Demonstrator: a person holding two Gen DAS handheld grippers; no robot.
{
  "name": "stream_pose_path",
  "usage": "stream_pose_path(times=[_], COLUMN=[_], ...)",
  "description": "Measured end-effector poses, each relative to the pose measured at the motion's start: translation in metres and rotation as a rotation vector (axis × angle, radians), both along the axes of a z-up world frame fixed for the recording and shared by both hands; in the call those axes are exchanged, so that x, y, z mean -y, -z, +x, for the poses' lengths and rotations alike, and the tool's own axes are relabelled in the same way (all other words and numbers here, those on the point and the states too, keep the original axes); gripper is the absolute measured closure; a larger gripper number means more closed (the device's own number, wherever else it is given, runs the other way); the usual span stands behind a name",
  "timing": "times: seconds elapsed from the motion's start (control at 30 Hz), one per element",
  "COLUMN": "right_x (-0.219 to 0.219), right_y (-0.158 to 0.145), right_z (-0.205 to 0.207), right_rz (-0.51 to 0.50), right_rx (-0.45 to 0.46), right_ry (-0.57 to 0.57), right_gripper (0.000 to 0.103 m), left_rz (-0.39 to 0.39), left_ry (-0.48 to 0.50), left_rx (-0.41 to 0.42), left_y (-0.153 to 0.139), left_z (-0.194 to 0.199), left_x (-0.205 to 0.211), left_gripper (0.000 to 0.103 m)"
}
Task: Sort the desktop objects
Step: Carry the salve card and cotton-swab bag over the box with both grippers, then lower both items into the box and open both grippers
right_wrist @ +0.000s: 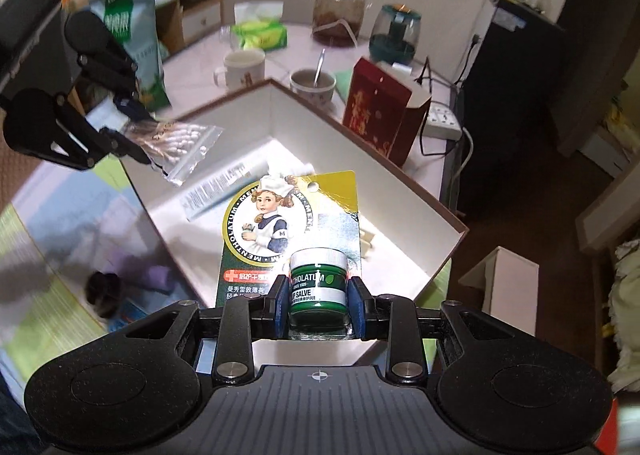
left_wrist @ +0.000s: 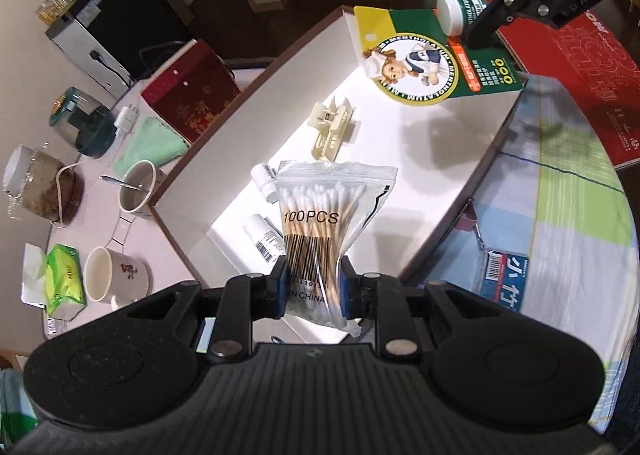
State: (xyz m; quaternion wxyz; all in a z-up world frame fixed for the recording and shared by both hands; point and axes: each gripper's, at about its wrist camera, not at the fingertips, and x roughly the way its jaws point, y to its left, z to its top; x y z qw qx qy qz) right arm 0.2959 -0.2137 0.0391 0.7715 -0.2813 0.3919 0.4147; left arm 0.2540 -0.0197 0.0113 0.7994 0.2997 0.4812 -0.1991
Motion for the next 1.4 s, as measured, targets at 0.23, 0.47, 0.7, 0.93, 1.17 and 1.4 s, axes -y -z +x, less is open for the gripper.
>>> stream_pose_path(times=[0.23,0.47,0.7,0.93,1.17,1.4], right_x=[-0.025,-0.051,-0.060,-0.065,-0.067,-0.071], right_y=[0.046,0.084,0.101,0.111,0.120,0.127], right_z=[0.034,0.060,0.067,0.069,0.072,0.077], right_rz=[-0.115,-0.252,-0.341,-0.387,-0.408,-0.415], right_rx=[-0.091,-0.154,-0.170,-0.192,-0.200,-0.189], right_ry=[0.006,-0.031,-0.071,-0.071,-0.068,-0.058], right_gripper=[0.073,0.073,0.073,0.073,0.073,0.072], left_rz=[-0.030,-0.020,-0.047,-0.029,0.014,0.044], left_ry=[-0.027,0.030,0.031,0.073,0.064,0.041], left_rx=[-0.107,-0.234,-0.300,-0.339,-0.362,-0.368], left_y=[0.034,0.072,0.093,0.110,0.125,0.131], left_z=[0.030,0.057,0.075,0.080,0.083,0.086], left_x=[0.002,0.006,0.012,0.026,0.027,0.027], left_gripper=[0.083,0.083,0.083,0.083,0.083,0.059])
